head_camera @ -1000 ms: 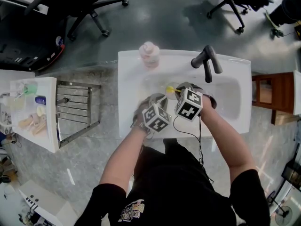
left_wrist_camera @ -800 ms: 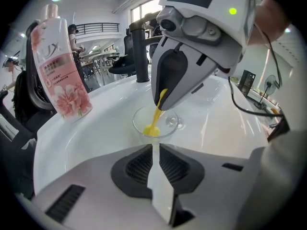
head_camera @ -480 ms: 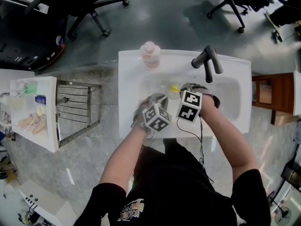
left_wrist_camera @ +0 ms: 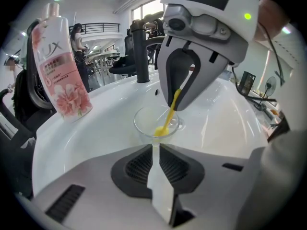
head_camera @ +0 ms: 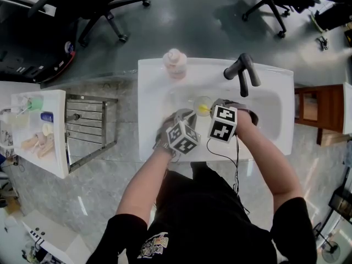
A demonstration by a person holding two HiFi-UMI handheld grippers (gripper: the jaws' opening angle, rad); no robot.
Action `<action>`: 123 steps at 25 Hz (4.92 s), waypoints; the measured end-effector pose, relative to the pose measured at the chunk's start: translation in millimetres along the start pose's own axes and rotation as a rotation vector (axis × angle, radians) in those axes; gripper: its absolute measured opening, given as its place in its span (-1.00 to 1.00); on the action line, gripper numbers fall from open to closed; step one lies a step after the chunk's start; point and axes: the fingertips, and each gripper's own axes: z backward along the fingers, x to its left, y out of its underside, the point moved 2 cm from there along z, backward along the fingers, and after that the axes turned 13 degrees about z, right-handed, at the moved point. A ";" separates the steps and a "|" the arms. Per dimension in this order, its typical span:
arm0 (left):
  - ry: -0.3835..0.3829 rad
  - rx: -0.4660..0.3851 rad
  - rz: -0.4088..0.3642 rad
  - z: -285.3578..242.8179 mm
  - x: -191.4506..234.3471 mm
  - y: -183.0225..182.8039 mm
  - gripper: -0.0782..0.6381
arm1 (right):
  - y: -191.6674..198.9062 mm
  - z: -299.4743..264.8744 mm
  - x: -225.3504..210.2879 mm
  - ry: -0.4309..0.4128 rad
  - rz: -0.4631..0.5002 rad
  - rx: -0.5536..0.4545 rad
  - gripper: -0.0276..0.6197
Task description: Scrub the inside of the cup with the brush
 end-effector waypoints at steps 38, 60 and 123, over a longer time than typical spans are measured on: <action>-0.008 -0.081 0.040 21.1 0.4 -5.2 -0.61 | 46.4 43.9 7.4 0.118 -1.064 -0.764 -0.80; 0.049 -0.600 0.188 231.4 25.4 -59.7 -0.72 | -28.7 206.7 49.5 0.808 -0.823 -0.806 -0.80; -0.081 -0.775 0.124 425.8 -227.5 94.5 -0.74 | -74.4 320.5 358.5 0.991 -0.679 -1.049 -0.80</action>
